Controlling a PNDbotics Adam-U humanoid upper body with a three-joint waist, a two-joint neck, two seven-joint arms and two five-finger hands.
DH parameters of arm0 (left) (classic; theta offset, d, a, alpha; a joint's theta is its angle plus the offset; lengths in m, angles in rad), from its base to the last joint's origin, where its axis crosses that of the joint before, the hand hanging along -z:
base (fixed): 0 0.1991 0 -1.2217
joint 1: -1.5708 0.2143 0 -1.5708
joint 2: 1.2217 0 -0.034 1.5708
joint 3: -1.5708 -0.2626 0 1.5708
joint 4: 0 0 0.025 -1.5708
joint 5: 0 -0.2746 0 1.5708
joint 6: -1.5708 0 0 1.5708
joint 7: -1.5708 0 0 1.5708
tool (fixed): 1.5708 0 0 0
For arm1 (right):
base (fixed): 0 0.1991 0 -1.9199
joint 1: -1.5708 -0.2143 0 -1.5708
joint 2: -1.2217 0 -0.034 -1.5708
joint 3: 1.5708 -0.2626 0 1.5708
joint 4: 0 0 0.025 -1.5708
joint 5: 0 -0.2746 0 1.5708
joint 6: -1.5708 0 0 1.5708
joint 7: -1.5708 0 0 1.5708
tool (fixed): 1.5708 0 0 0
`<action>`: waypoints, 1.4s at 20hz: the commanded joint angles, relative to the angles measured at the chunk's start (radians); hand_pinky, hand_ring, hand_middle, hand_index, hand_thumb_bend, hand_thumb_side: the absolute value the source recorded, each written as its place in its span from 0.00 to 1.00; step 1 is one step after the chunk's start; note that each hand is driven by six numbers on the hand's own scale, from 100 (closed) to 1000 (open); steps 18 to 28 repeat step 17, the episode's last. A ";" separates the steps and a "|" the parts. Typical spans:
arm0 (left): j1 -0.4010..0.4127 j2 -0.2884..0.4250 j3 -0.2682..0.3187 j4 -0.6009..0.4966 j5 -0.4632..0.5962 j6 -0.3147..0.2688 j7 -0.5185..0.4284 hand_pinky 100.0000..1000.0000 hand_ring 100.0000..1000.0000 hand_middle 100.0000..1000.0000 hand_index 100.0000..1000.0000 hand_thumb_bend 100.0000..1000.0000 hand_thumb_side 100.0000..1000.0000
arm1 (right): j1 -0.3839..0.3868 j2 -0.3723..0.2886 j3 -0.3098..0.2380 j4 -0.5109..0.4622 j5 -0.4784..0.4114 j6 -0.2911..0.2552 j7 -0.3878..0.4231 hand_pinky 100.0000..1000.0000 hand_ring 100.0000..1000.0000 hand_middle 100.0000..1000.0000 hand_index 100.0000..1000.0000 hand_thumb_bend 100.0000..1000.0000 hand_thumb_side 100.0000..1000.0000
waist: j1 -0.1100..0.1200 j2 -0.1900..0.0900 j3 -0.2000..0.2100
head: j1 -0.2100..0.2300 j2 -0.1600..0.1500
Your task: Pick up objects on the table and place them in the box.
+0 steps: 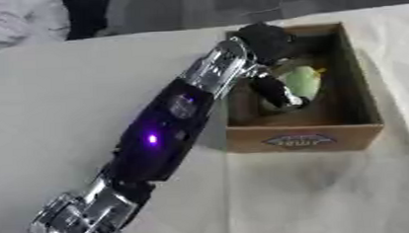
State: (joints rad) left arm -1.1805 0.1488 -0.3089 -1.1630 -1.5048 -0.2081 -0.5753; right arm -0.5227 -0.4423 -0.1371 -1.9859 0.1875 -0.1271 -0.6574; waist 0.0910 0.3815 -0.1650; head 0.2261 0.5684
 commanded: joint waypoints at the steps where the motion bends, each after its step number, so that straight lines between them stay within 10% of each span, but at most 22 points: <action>1: -0.019 0.014 0.009 -0.029 -0.021 0.000 -0.032 0.82 0.96 0.89 0.97 0.92 0.98 | -0.012 -0.011 -0.004 -0.014 -0.004 0.001 -0.004 0.77 0.81 0.62 0.71 0.00 1.00 | -0.009 -0.024 -0.002 | -0.001 -0.012; 7: -0.016 0.018 0.014 -0.047 -0.039 0.010 -0.058 0.82 0.95 0.86 0.95 0.98 1.00 | -0.010 -0.011 -0.005 -0.014 -0.005 0.003 -0.008 0.77 0.81 0.62 0.70 0.00 1.00 | -0.009 -0.025 -0.001 | -0.003 -0.012; 15: 0.013 0.062 0.045 -0.236 0.099 0.101 0.075 0.71 0.81 0.76 0.91 0.53 1.00 | 0.007 -0.018 -0.011 -0.014 0.001 0.009 -0.016 0.77 0.81 0.62 0.70 0.00 1.00 | -0.009 -0.039 0.018 | -0.026 0.009; 28: 0.035 0.102 0.051 -0.328 0.189 0.131 0.128 0.70 0.80 0.75 0.91 0.53 1.00 | 0.019 -0.024 -0.013 -0.014 0.005 0.011 -0.018 0.77 0.81 0.62 0.70 0.00 1.00 | -0.007 -0.051 0.031 | -0.045 0.028</action>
